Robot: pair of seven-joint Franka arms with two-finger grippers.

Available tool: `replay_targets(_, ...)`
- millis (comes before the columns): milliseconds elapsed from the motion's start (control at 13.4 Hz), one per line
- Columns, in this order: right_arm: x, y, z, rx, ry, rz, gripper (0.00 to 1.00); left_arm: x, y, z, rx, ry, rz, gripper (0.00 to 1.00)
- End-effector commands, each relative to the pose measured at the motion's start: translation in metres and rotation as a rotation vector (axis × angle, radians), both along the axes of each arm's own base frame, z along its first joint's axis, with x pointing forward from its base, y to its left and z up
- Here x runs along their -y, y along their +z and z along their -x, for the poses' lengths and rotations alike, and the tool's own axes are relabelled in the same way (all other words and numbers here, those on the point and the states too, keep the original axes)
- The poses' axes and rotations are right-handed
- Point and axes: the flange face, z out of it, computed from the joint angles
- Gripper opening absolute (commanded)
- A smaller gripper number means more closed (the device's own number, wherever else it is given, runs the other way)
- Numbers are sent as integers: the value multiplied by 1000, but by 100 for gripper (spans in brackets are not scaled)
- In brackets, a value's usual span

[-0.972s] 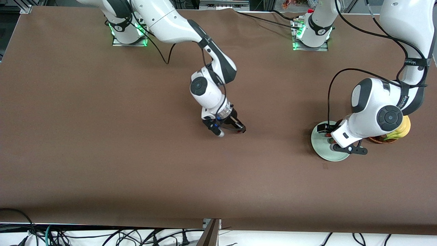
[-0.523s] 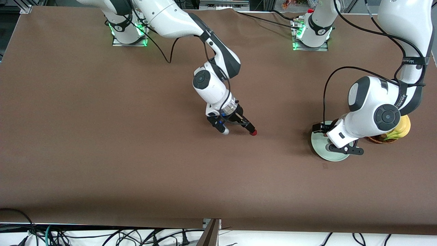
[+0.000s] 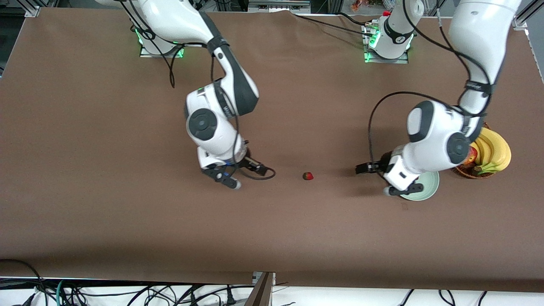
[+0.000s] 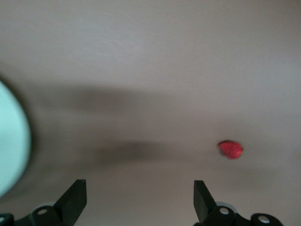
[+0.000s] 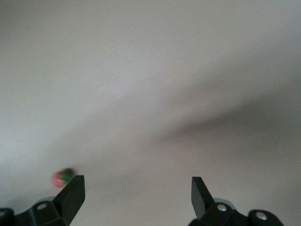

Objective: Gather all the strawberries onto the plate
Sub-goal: 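Reach the left gripper to the last strawberry while the right gripper withdraws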

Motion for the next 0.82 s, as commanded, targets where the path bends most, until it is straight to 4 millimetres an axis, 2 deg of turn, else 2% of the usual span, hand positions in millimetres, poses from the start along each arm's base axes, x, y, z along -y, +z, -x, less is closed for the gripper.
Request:
replay_targets(0,67,44,0,-36,79,26,100,53,-25,2,43,106,-30,100)
replay_targets(75,93,59,1,-41,83,15,100,73,-37,5,78,124,-62,100)
replay_targets(149,109,75,8,-42,86,-12,100,89,-49,8,107,145,-98,100)
replay_targets(299,147,109,23,-35,81,-31,100,110,-59,17,175,99,-201,100)
replay_targets(374,164,128,33,-18,129,-9,100,116,-60,14,232,43,-254,100)
replay_targets(523,186,162,50,-25,182,33,100,131,-51,4,289,54,-269,100)
replay_targets(673,215,189,57,-22,282,98,100,159,-38,8,312,41,-244,100)
replay_targets(747,226,195,55,-6,379,118,100,163,-49,11,303,28,-250,100)
